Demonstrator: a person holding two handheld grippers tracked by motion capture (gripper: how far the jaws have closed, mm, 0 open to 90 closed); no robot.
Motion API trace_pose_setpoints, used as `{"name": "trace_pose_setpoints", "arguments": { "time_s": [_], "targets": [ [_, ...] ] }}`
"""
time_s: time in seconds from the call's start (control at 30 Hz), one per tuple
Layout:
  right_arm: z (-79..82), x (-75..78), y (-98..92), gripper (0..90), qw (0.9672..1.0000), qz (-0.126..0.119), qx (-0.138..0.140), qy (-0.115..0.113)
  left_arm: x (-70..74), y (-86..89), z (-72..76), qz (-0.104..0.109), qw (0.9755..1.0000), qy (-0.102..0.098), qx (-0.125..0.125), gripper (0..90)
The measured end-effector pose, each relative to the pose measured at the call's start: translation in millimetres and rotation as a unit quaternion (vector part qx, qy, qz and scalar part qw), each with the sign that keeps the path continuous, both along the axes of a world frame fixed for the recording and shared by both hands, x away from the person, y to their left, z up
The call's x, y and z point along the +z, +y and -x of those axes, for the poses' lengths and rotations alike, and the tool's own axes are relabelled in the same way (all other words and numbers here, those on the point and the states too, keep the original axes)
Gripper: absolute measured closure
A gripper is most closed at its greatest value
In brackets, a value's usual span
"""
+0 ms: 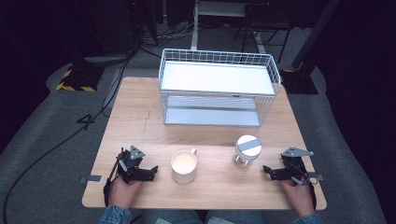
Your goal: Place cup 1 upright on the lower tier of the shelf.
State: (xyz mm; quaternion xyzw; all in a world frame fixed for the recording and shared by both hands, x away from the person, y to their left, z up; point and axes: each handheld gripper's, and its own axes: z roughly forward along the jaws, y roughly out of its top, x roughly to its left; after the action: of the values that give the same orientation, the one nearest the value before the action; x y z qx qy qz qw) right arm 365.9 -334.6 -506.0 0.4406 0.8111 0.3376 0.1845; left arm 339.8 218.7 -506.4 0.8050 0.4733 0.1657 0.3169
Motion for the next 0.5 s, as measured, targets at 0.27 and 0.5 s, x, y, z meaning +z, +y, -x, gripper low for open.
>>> {"name": "trace_pose_setpoints", "arguments": {
  "time_s": [0.27, 0.5],
  "targets": [
    [0.0, 0.1, 0.0, 0.3, 1.0000, 0.000, 0.000, 0.000, 0.1, 0.3, -2.7, -0.002, 1.0000, 0.000, 0.001, 0.2],
    [0.0, 0.1, 0.0, 0.3, 1.0000, 0.000, 0.000, 0.001, 0.2, 0.2, -3.2, -0.003, 1.0000, -0.001, 0.005, 0.3]
  ]
}}
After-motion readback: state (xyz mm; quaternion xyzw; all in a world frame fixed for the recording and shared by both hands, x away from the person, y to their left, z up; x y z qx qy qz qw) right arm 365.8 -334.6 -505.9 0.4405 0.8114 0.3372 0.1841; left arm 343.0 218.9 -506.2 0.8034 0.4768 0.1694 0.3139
